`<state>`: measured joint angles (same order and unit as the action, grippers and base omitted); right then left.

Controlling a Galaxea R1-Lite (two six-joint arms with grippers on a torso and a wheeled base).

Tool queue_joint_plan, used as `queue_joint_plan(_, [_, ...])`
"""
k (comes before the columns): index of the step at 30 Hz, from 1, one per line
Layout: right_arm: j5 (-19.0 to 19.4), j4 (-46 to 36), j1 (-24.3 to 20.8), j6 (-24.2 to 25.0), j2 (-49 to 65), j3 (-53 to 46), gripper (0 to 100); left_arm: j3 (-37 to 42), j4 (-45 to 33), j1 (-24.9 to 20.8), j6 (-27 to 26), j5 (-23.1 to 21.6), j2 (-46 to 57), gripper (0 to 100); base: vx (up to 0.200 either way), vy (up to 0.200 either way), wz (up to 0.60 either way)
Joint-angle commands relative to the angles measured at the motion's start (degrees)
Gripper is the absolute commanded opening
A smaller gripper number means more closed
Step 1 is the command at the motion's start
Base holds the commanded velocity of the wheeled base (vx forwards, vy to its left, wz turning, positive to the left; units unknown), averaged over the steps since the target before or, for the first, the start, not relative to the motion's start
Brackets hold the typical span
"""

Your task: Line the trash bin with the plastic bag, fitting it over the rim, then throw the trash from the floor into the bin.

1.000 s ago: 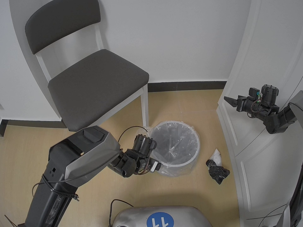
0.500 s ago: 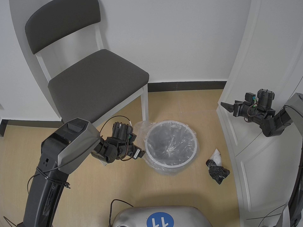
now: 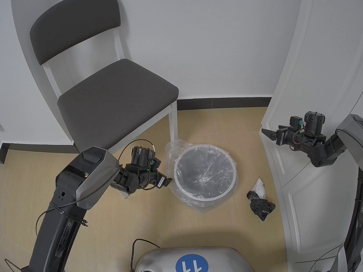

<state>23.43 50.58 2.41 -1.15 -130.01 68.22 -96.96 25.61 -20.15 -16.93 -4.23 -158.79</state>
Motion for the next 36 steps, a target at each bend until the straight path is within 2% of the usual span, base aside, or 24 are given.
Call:
queue_joint_plan(1, [0.1,0.1,0.0,-0.3,-1.3,0.3,100,-7.3,0.7,-0.1,0.0,-0.3,-5.6,100,0.0,0.0,0.0])
queue_joint_plan(11, [0.2,0.1,0.0,-1.0,-2.8,1.0,100,-17.6,0.8,-0.1,-0.1,0.2,-12.6,100,0.0,0.0,0.0])
queue_joint_plan(18, [2.1,1.6,0.2,-2.7,-3.7,0.9,100,-17.6,0.3,0.2,-2.3,0.2,-13.5,100,0.0,0.0,0.0])
queue_joint_plan(27, [2.1,2.5,0.0,-3.2,-5.3,1.0,100,-17.6,-5.7,0.6,-4.6,-0.9,-13.2,100,0.0,0.0,0.0])
queue_joint_plan(34, [2.1,2.5,0.0,-3.4,-5.9,0.6,100,-17.6,-5.5,0.6,-4.6,-0.8,-13.3,100,0.0,0.0,0.0])
queue_joint_plan(36, [2.1,2.2,-0.7,-5.0,-7.3,0.6,100,-17.6,-3.6,0.6,-4.6,-0.3,-13.3,100,0.0,0.0,0.0])
